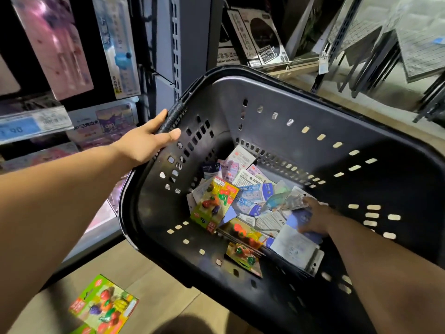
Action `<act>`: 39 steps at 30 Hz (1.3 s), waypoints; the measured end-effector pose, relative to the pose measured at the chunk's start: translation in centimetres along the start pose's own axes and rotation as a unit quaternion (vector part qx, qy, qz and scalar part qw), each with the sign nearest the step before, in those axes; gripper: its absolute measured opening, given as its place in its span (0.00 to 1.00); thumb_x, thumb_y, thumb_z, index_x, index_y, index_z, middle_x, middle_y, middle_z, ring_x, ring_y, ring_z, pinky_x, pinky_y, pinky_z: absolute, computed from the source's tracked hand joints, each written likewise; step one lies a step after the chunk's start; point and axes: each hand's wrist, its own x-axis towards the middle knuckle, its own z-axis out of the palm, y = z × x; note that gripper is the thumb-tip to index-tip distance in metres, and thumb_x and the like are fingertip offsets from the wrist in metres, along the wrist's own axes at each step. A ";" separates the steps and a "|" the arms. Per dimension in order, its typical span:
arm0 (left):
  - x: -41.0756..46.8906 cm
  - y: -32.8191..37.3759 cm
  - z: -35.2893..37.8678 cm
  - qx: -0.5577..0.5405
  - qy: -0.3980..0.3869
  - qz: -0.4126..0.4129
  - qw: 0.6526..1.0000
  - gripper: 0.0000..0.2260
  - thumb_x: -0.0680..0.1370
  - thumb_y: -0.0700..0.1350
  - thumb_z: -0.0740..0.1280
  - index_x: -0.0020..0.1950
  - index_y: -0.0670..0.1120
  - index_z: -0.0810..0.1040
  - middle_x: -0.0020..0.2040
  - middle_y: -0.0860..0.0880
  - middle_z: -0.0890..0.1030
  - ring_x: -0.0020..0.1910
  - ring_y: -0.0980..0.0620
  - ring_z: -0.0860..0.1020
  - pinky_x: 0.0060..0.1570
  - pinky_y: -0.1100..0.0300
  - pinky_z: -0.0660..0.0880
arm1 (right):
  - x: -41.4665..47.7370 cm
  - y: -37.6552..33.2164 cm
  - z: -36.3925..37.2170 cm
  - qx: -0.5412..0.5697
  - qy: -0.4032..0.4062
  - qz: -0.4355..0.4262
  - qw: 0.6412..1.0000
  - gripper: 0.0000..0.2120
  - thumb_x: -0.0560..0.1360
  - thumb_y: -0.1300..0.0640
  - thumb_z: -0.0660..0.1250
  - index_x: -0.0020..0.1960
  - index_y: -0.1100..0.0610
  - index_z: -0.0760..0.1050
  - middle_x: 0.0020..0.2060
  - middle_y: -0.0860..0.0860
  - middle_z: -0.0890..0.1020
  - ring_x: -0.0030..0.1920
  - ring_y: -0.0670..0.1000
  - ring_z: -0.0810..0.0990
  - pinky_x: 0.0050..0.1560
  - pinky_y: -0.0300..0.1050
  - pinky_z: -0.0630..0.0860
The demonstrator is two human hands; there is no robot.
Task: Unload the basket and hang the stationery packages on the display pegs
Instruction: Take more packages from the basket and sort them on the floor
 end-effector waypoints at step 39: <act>-6.8 -5.9 3.1 0.138 0.122 -0.006 0.983 0.37 0.76 0.56 0.69 0.79 0.47 0.55 0.75 0.41 0.64 0.73 0.38 0.64 0.72 0.44 0.62 | -2.9 -6.4 -0.2 0.039 0.037 -0.072 0.996 0.36 0.66 0.56 0.79 0.71 0.53 0.70 0.66 0.52 0.77 0.61 0.52 0.77 0.56 0.38 0.69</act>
